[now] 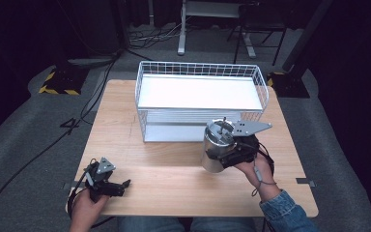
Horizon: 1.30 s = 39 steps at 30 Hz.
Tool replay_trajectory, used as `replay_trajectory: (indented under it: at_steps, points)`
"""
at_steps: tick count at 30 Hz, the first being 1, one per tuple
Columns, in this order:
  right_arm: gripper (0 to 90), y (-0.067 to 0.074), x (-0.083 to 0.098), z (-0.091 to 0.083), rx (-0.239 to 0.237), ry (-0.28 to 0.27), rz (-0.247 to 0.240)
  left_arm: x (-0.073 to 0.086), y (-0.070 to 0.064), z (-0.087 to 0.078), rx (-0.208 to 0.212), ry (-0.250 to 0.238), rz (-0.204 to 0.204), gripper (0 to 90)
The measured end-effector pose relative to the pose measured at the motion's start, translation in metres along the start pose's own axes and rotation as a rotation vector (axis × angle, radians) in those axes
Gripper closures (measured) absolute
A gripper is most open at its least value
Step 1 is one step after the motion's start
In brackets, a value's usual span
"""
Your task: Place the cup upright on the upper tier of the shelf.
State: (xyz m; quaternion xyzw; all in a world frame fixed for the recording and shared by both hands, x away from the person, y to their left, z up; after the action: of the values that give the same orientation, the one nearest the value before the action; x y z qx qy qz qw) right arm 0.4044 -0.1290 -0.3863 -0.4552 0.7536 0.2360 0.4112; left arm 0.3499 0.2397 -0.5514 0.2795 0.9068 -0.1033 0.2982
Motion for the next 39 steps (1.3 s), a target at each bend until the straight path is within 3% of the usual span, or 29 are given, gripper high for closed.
replay_trajectory:
  at_steps: [20,33,39]
  points:
    - [3.8,-0.020,-0.046,-0.022,0.070,-0.007,-0.009,0.001,0.000,-0.001,-0.003,0.001,0.000,1.3]
    - [3.8,-0.031,-0.090,-0.036,0.101,-0.024,-0.031,0.001,0.000,-0.001,-0.003,0.000,-0.001,1.3]
    - [3.8,-0.041,-0.112,-0.041,0.108,-0.035,-0.012,0.001,0.000,-0.001,-0.003,0.001,0.000,1.3]
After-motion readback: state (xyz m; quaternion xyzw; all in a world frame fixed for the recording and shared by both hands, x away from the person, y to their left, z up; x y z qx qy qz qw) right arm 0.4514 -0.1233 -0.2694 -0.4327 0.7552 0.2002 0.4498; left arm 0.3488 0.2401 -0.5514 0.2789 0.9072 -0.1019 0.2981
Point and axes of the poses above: each handheld gripper's, and its own axes: z roughly forward along the jaws, x roughly out of its underside, y roughly to its left, the point moved 6 cm from there along z, roughly forward along the jaws, and after that the axes turned 5 degrees about y, right-handed, at the moved point
